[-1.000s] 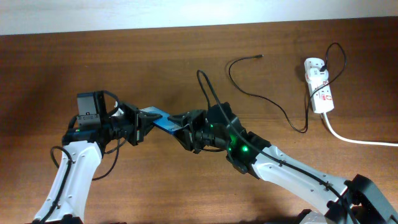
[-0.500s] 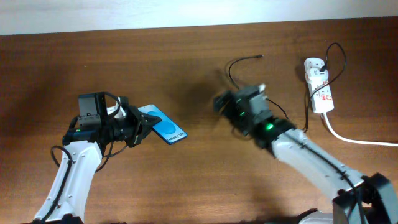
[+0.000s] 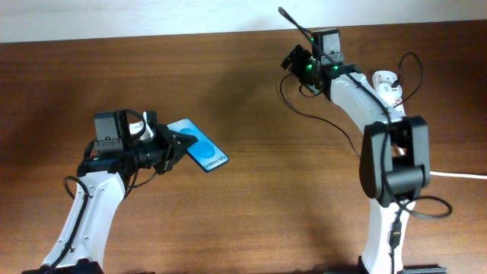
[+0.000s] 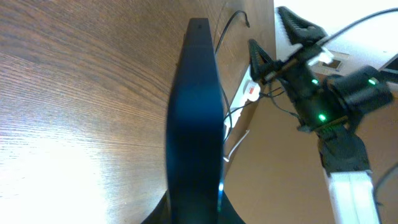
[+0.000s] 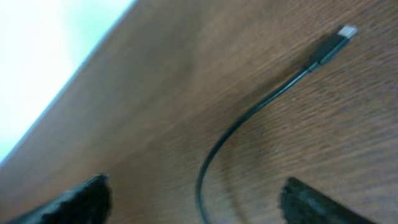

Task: Plug charger to phone and switch on socket
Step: 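Move the right gripper to the black cable's USB-C end and grasp it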

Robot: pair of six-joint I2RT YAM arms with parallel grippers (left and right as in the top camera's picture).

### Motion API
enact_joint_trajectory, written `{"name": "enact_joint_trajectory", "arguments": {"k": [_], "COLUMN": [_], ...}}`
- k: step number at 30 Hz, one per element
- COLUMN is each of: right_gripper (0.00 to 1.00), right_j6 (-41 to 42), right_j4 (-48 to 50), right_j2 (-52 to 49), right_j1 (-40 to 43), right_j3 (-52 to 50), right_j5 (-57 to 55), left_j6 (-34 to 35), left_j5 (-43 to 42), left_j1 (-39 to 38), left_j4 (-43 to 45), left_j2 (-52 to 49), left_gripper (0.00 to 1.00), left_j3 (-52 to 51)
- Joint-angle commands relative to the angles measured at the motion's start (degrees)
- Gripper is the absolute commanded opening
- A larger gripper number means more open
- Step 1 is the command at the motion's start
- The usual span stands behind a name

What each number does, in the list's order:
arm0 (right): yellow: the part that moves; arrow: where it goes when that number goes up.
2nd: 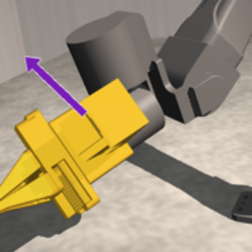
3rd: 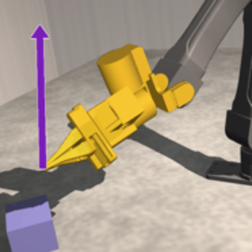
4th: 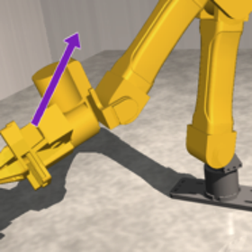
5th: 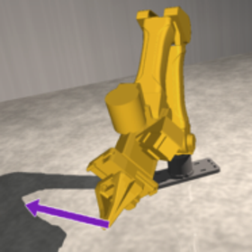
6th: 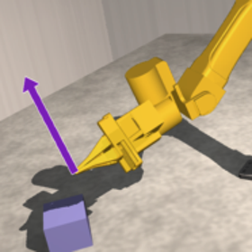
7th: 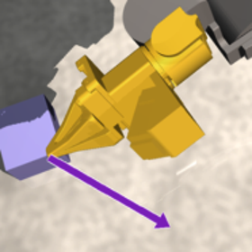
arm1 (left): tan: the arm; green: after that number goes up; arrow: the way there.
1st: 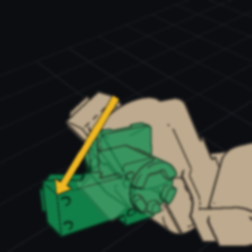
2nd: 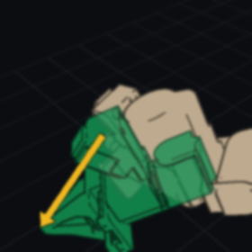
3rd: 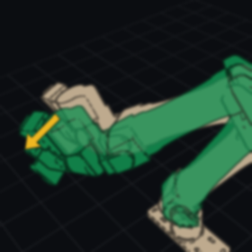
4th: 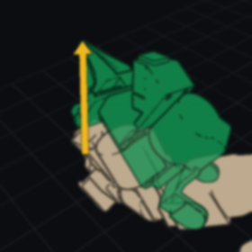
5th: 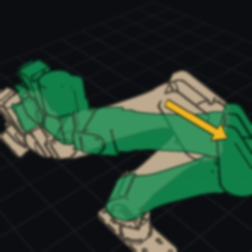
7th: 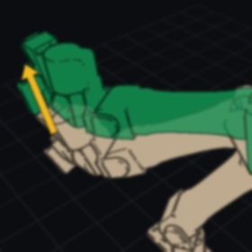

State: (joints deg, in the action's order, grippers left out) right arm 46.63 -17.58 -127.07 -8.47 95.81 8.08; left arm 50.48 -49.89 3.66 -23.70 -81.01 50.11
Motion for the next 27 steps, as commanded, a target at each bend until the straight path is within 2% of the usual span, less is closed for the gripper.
{"name": "enact_joint_trajectory", "arguments": {"k": [1,3,4,8,10,12,16,21,24,26,27], "right_gripper": [0.81,0.77,0.71,0.32,0.16,0.06,0.04,0.04,0.04,0.05,0.09], "right_j6": [-5.09,-5.99,-6.19,-6.19,-6.19,-7.54,-15.10,-16.41,-16.44,-16.44,-18.71], "right_j4": [0.42,0.46,0.44,-0.72,-3.10,-6.67,-18.53,-53.16,-59.19,-58.55,-57.96], "right_j2": [-5.55,-7.32,-7.93,-8.02,-8.00,-7.52,-3.06,1.97,1.97,1.97,1.97], "right_j1": [-2.89,-4.76,-5.84,-7.61,-7.54,-7.08,-6.34,-8.07,-10.82,-13.05,-14.64], "right_j3": [2.14,2.14,2.14,2.14,2.14,2.14,2.16,1.90,0.72,0.74,0.74], "right_j5": [0.39,-0.66,-1.70,-5.55,-6.64,-7.45,-7.50,-7.45,-7.50,-7.45,-6.80], "left_j6": [-0.87,-0.90,-0.90,-0.87,-0.90,-0.90,-0.90,-0.90,-0.90,-0.90,-0.90], "left_j5": [-0.20,0.22,0.17,0.17,0.17,0.17,0.17,0.17,0.17,0.17,0.20], "left_j1": [0.09,0.09,0.09,0.09,0.09,0.09,0.09,0.09,0.09,0.09,0.09], "left_j4": [0.28,0.28,0.28,-0.42,-0.76,-0.79,-0.79,-0.79,-0.79,-0.79,-0.76], "left_j2": [0.22,0.22,0.22,0.22,0.22,0.22,0.22,0.22,0.22,0.22,0.22], "left_gripper": [0.00,0.00,0.00,0.00,0.00,0.00,0.00,0.00,0.00,0.00,0.00], "left_j3": [0.17,0.17,0.17,0.17,0.17,0.17,0.17,0.17,0.17,0.17,0.17]}}
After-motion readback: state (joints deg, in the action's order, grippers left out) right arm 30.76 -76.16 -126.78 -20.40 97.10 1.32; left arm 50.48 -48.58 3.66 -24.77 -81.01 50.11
